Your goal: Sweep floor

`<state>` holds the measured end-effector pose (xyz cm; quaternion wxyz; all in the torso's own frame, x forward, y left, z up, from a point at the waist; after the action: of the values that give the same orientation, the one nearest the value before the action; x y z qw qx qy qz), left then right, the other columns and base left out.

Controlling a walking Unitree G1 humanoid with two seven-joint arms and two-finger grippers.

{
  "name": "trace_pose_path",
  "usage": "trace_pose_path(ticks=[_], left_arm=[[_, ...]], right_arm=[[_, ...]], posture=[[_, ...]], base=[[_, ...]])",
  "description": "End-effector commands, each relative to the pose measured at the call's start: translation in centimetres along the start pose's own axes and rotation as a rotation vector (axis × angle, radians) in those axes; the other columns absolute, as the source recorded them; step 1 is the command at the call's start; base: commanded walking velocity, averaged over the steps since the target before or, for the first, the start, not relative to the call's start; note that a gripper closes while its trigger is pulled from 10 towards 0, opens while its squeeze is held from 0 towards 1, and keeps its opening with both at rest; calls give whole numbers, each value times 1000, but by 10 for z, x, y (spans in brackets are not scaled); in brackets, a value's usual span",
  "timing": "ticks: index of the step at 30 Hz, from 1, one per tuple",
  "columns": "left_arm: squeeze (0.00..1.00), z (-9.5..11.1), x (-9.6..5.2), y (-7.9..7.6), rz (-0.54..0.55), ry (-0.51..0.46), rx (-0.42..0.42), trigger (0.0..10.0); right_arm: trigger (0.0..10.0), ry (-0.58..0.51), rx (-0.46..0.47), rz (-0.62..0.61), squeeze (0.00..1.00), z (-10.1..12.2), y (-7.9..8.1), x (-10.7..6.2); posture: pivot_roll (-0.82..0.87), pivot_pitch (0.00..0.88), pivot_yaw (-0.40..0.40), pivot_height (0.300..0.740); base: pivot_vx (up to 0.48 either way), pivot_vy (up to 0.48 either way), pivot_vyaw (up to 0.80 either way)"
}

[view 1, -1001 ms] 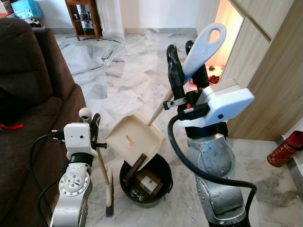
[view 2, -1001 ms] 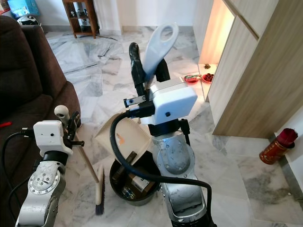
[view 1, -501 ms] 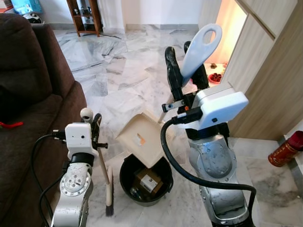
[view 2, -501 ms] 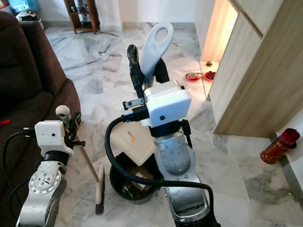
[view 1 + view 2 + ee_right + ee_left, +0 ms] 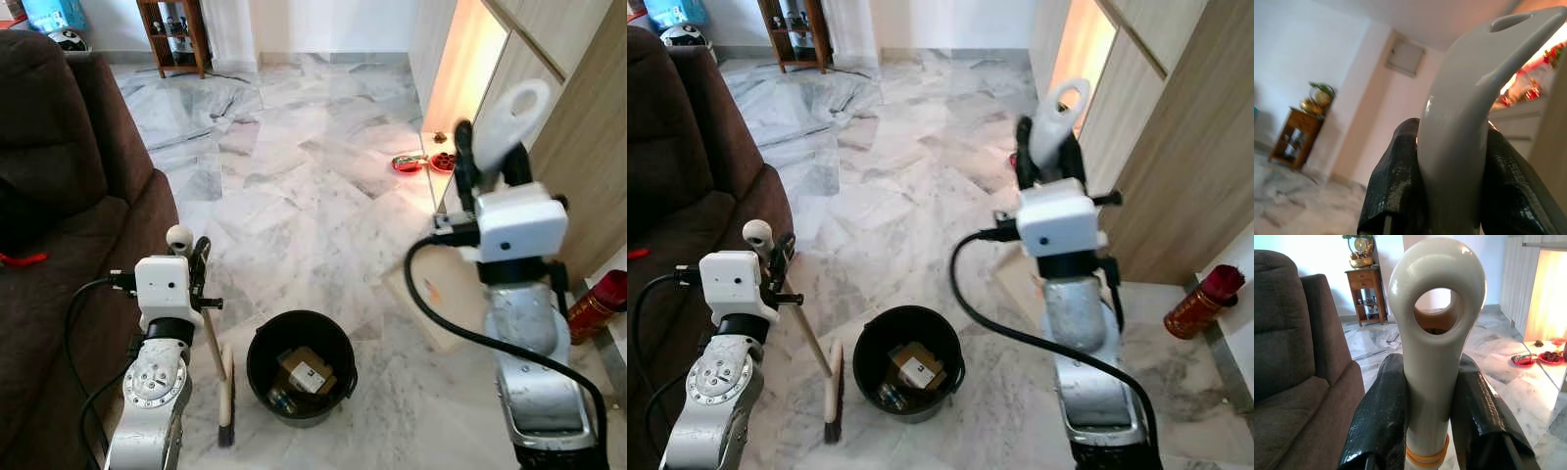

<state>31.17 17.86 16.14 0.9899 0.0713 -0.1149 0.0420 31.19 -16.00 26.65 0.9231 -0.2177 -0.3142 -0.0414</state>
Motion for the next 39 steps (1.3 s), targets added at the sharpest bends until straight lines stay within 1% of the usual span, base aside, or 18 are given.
trace_pose_path(ticks=[1,2,3,4,5,6,8,11,13,18,22,28,31,34,39], left_arm=[[0,11,0,3,0,-45,24,10000],[0,10,-1,3,-1,-44,25,10000],[0,9,-2,5,1,-40,27,10000],[0,9,-3,6,2,-38,26,10000],[0,9,-3,6,3,-38,26,10000],[0,9,-3,6,4,-38,26,10000],[0,9,-3,6,3,-38,27,10000],[0,10,-5,7,2,-38,27,10000],[0,9,-6,7,1,-34,27,10000],[0,8,-5,3,-6,-34,20,10000],[0,8,-6,3,-10,-33,16,10000],[0,7,-7,4,-9,-33,15,10000],[0,7,-8,1,-12,-35,12,10000],[0,7,-7,-1,-14,-38,9,10000],[0,7,-7,-1,-13,-41,5,10000]], right_arm=[[10000,-26,11,-19,0,5,-3,0],[10000,10,36,-37,0,-4,-5,-3],[10000,148,168,-129,0,-35,-10,-14],[10000,208,224,-173,0,-48,-12,-19],[10000,256,256,-202,0,-60,-12,-25],[10000,292,263,-220,0,-70,-13,-29],[10000,347,247,-238,0,-88,-16,-37],[10000,390,225,-285,0,-104,-28,-43],[10000,390,207,-293,0,-107,-34,-43],[10000,387,183,-307,0,-112,-39,-43],[10000,386,178,-322,0,-116,-43,-42],[10000,385,180,-325,0,-119,-43,-41],[10000,401,214,-332,0,-124,-41,-41],[10000,412,253,-306,0,-128,-33,-39],[10000,391,263,-281,0,-124,-27,-35]], posture=[[-2,104,30,740],[-2,104,30,740],[-2,104,30,740],[-2,104,30,740],[3,105,31,740],[8,106,32,740],[15,106,33,740],[19,108,34,740],[12,108,34,740],[10,111,37,740],[10,110,37,740],[12,110,35,740],[10,108,32,740],[12,104,29,740],[-1,95,32,740]], base=[[0,0,0],[0,0,0],[0,0,0],[0,0,0],[0,0,0],[0,0,0],[0,0,0],[0,0,0],[0,0,0],[0,0,0],[0,0,0],[0,0,0],[0,0,0],[0,0,0],[0,0,0]])
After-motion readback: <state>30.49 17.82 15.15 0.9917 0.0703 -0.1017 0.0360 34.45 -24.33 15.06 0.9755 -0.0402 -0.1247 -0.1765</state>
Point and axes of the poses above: a point about 5 cm out from each wrist's last joint towards the gripper, its own x axis pointing out of the wrist towards the gripper, its own z axis along the axis of the wrist's last joint, y = z × x, the point moved 5 cm from there along x, pointing out of the wrist towards the gripper, and after that the axes turned 2 degrees about x, right-handed, at the moved point
